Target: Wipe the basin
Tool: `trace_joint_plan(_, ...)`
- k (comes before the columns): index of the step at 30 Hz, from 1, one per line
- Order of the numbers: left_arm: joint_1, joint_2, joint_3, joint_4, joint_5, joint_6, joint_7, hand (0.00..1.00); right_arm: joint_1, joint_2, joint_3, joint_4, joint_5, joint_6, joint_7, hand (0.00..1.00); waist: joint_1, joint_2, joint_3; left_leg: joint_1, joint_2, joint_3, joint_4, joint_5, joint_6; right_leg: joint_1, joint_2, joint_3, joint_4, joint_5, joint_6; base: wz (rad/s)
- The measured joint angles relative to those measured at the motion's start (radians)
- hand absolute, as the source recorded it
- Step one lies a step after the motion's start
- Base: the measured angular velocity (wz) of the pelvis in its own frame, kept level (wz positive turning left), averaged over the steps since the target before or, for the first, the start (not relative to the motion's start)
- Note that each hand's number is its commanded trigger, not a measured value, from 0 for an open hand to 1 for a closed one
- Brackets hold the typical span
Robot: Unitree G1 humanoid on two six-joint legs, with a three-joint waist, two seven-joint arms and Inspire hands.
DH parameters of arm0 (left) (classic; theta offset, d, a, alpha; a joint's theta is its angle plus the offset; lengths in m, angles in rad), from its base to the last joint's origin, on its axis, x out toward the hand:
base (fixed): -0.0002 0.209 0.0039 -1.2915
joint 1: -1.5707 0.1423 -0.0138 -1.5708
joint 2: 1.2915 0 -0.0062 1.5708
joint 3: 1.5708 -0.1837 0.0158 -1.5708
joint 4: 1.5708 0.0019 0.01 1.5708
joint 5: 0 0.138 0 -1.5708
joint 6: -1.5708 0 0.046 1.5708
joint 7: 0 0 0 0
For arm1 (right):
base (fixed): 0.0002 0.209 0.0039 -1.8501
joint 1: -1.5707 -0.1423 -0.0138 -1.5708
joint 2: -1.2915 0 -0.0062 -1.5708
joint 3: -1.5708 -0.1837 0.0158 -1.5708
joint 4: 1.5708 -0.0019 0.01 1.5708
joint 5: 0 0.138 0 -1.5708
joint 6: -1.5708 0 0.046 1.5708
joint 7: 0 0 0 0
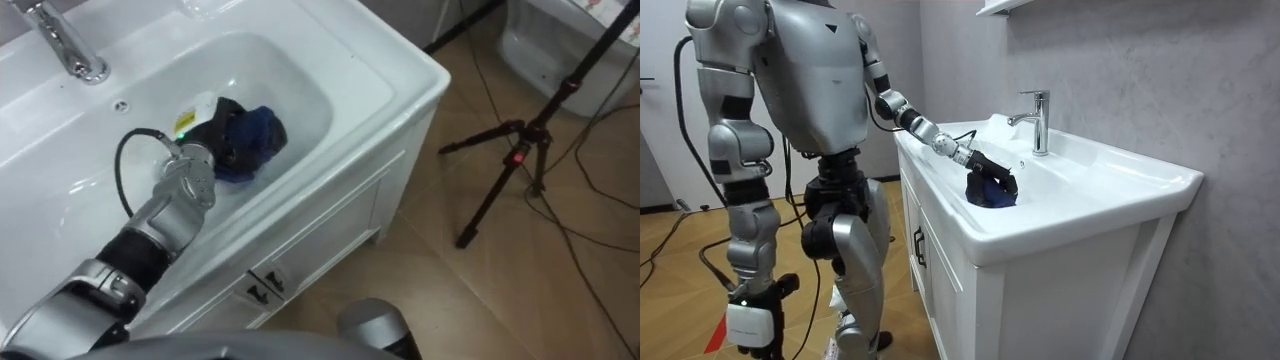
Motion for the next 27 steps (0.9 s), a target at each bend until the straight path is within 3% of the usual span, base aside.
trace_joint_plan(12, -0.011, 0.000, -0.051, -0.171, -0.053, 0.001, -0.141, 1.00, -0.027, 0.018, 0.036, -0.036, 0.010, -0.003, -0.016, 0.00, 0.002, 0.004, -0.0010, -0.032, -0.007, -0.018, 0.009, -0.002, 0.004, 0.014, -0.018, -0.035, -0.029, 0.005, 0.008, 0.13)
trace_joint_plan(17, -0.015, -0.001, -0.052, -0.180, -0.049, 0.001, -0.171, 1.00, -0.031, 0.018, 0.037, -0.044, 0.009, -0.003, -0.028, 0.00, 0.010, 0.004, -0.0001, -0.031, -0.009, -0.016, 0.009, -0.002, 0.004, 0.023, -0.021, -0.035, -0.042, 0.005, 0.008, 0.02)
trace_joint_plan(19, -0.014, -0.001, -0.053, -0.175, -0.034, -0.004, -0.172, 1.00, -0.030, 0.018, 0.052, -0.037, 0.008, -0.001, -0.025, 0.00, 0.011, 0.003, 0.0041, -0.029, -0.009, -0.017, 0.008, -0.002, 0.004, 0.027, -0.021, -0.037, -0.043, 0.005, 0.008, 0.00)
trace_joint_plan(21, -0.012, -0.003, -0.052, -0.155, -0.001, -0.029, -0.172, 1.00, -0.022, 0.018, 0.052, -0.038, 0.006, 0.005, -0.024, 0.00, 0.015, -0.001, 0.0164, -0.014, -0.009, -0.018, 0.007, -0.002, 0.004, 0.042, -0.021, -0.041, -0.044, 0.005, 0.008, -0.02)
trace_joint_plan(22, -0.005, -0.008, -0.048, -0.134, 0.022, -0.051, -0.171, 1.00, -0.006, 0.018, 0.052, -0.048, 0.004, 0.005, -0.024, 0.00, 0.034, -0.003, 0.0182, -0.007, -0.009, -0.017, 0.006, -0.002, 0.004, 0.045, -0.020, -0.038, -0.044, 0.005, 0.009, -0.14)
trace_joint_plan(23, 0.001, -0.006, -0.041, -0.124, 0.032, -0.064, -0.170, 1.00, 0.002, 0.019, 0.052, -0.050, 0.008, 0.004, -0.023, 0.00, 0.046, -0.005, 0.0196, -0.001, -0.009, -0.017, 0.005, -0.002, 0.004, 0.047, -0.018, -0.032, -0.044, 0.005, 0.009, -0.31)
trace_joint_plan(24, 0.020, -0.009, -0.024, -0.088, 0.045, -0.099, -0.162, 1.00, 0.012, 0.021, 0.051, -0.053, 0.010, 0.004, -0.022, 0.00, 0.071, -0.007, 0.0206, 0.003, -0.008, -0.016, 0.004, -0.002, 0.004, 0.051, -0.014, -0.020, -0.044, 0.004, 0.009, -0.26)
trace_joint_plan(27, 0.049, -0.008, 0.035, 0.002, 0.054, -0.170, -0.125, 1.00, 0.037, 0.025, 0.046, -0.071, 0.007, 0.005, -0.025, 0.00, 0.112, -0.018, 0.0172, 0.020, -0.008, -0.011, 0.003, -0.002, 0.003, 0.055, -0.010, -0.008, -0.039, -0.006, 0.006, -0.11)
